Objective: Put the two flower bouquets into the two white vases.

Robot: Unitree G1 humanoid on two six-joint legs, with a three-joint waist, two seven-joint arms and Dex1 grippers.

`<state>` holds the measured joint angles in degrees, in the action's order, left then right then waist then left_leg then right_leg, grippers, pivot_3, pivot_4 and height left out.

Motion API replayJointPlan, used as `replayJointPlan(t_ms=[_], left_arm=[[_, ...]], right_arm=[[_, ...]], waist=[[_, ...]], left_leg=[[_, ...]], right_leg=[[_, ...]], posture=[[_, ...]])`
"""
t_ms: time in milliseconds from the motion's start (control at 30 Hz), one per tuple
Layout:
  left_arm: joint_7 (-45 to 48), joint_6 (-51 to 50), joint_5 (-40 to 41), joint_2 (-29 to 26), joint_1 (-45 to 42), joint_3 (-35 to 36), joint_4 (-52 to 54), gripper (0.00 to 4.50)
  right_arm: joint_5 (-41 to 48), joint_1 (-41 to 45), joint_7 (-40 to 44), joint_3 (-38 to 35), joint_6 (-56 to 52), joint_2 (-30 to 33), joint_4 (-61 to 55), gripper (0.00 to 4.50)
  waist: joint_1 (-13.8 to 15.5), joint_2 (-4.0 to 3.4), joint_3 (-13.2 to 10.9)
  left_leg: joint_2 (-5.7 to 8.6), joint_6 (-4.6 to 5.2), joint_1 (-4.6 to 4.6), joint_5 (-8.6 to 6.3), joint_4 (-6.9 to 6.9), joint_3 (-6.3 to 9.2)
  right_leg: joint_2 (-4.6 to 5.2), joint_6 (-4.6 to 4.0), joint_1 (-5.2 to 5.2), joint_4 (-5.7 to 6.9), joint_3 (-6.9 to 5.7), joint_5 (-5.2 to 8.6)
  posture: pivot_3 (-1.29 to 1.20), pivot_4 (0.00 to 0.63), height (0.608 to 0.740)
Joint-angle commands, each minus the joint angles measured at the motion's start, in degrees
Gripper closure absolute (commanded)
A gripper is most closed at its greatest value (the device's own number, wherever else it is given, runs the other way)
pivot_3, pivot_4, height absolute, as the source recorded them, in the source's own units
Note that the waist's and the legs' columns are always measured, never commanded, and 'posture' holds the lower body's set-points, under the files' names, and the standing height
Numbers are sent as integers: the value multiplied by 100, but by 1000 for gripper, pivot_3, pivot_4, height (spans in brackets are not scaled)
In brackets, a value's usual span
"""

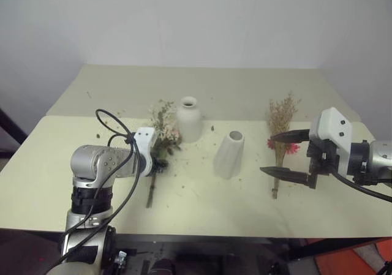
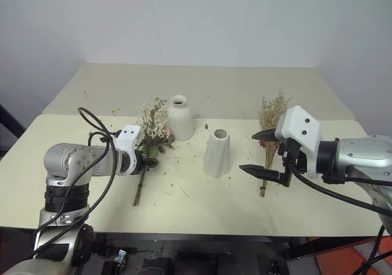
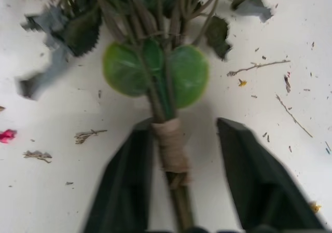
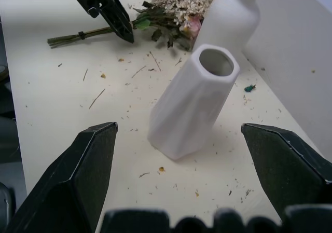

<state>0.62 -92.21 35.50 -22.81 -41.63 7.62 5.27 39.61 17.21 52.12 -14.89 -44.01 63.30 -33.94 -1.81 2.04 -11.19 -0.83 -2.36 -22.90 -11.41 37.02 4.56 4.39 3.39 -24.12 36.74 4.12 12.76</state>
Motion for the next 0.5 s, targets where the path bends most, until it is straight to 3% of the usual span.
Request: replayJointPlan(t_ms=[33,100,267,400,500], left_arm=[[-30,-29,-46,15,-230,21,16,3915],[-136,-29,-240,82,-282,78,-23,4370],[-370,91,-714,268,-532,717,-96,4371],[-550,929,-1088,204,-734,1187,36,4371],[-730,1924,-1571,-54,-1023,1277,-476,4371]], right_arm=[[56,5,-74,-325,-21,65,-165,0],[52,-6,-81,-328,-23,61,-168,0],[32,-1,-107,-293,-14,39,-149,0],[28,-39,-117,-332,-32,51,-159,0],[28,-98,-163,-409,-52,42,-191,0]], waist=[[7,0,0],[17,0,0],[39,1,0],[38,1,0],[72,1,0]], left_leg=[[0,0,-1,0,0,0],[0,0,0,0,0,0],[1,-1,-1,0,0,0],[0,-1,-3,0,-1,0],[1,-2,-3,1,0,0]], right_leg=[[0,0,0,-1,0,0],[0,0,0,-1,0,0],[0,1,0,-1,-1,0],[0,-4,-3,-2,-1,-3],[1,-7,-1,-3,-1,-7]], posture=[[0,150,740],[0,150,740],[0,150,740],[0,150,740],[0,150,740]])
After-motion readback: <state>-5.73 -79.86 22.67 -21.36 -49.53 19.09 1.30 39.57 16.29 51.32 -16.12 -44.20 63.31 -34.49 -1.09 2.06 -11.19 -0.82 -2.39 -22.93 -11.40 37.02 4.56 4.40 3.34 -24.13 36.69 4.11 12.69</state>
